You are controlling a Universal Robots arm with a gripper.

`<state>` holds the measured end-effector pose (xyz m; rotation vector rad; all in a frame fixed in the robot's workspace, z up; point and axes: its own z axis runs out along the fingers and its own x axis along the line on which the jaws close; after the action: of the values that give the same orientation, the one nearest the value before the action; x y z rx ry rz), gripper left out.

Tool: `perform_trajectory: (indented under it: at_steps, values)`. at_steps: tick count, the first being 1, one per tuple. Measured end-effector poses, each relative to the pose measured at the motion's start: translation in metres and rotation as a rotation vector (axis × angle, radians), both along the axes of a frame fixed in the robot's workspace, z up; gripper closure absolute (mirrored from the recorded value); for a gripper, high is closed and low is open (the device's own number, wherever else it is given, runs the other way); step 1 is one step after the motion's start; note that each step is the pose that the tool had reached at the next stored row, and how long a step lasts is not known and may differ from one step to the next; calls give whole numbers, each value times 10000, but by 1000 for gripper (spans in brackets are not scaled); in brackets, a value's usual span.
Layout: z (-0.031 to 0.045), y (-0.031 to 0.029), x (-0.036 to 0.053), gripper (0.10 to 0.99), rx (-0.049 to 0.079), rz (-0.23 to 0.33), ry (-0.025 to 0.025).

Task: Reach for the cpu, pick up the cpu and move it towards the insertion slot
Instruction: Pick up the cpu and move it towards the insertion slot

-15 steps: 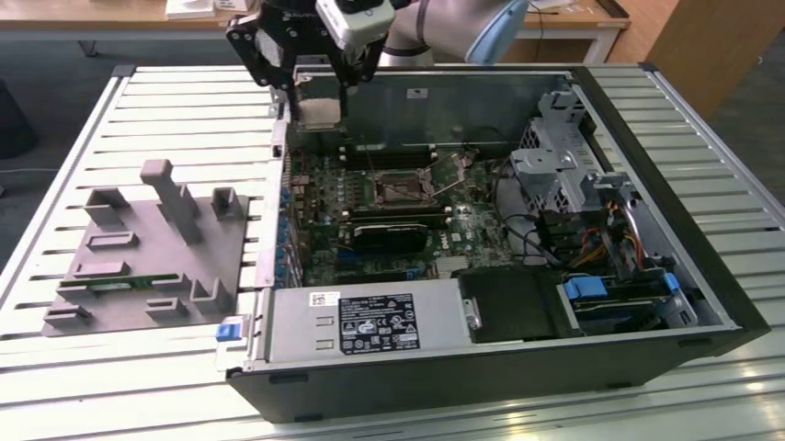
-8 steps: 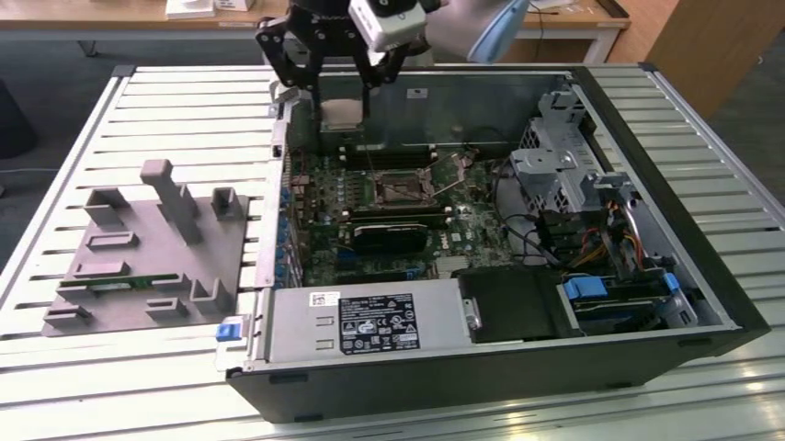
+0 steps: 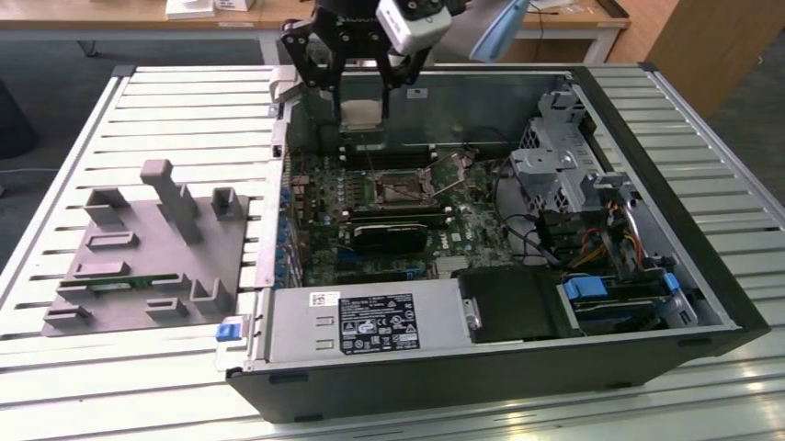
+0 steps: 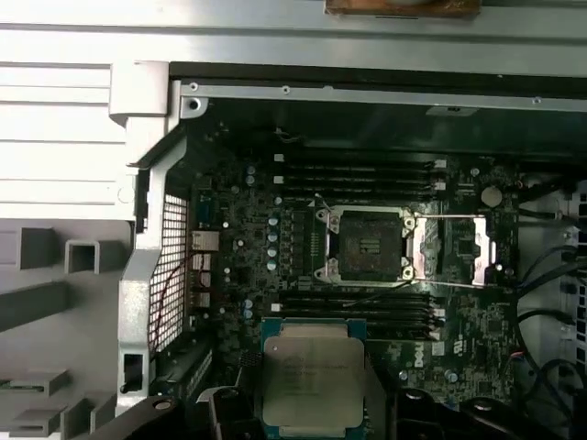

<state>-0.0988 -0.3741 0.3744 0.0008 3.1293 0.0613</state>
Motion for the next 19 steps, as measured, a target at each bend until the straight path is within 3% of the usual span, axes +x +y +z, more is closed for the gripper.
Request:
perform_trajectory:
  at_steps: [19]
  values:
    - [-47, 0, 469, 553, 1, -92, -32]
